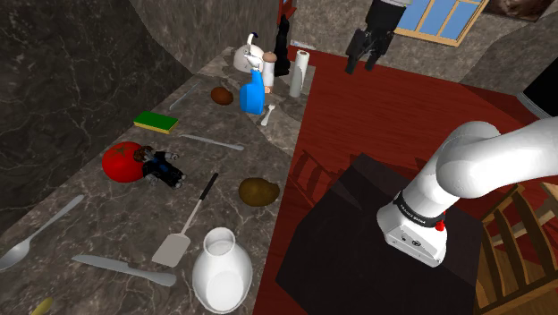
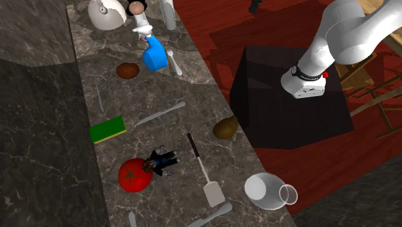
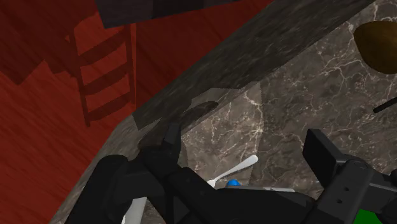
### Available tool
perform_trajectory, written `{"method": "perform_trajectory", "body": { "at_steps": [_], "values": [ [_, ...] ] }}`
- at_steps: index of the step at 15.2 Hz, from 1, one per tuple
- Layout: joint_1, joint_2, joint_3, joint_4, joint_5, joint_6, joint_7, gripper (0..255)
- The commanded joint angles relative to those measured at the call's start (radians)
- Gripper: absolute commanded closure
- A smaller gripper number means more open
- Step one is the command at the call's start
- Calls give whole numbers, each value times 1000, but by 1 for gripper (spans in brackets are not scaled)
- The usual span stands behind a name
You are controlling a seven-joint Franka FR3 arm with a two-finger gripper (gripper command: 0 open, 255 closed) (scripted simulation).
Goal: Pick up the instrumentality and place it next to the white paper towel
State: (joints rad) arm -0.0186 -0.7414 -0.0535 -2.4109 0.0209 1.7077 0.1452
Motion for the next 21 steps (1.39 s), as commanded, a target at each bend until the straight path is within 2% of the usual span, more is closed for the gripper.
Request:
{"method": "perform_trajectory", "body": {
  "at_steps": [1, 6, 11, 16, 21],
  "values": [
    [0, 0, 0, 0, 0, 0, 0, 0],
    [19, -45, 124, -103, 73, 68, 191, 0],
    [45, -37, 260, -164, 155, 149, 383, 0],
    [65, 30, 405, -180, 229, 246, 579, 0],
    [58, 151, 557, -148, 272, 353, 779, 0]
  ]
}}
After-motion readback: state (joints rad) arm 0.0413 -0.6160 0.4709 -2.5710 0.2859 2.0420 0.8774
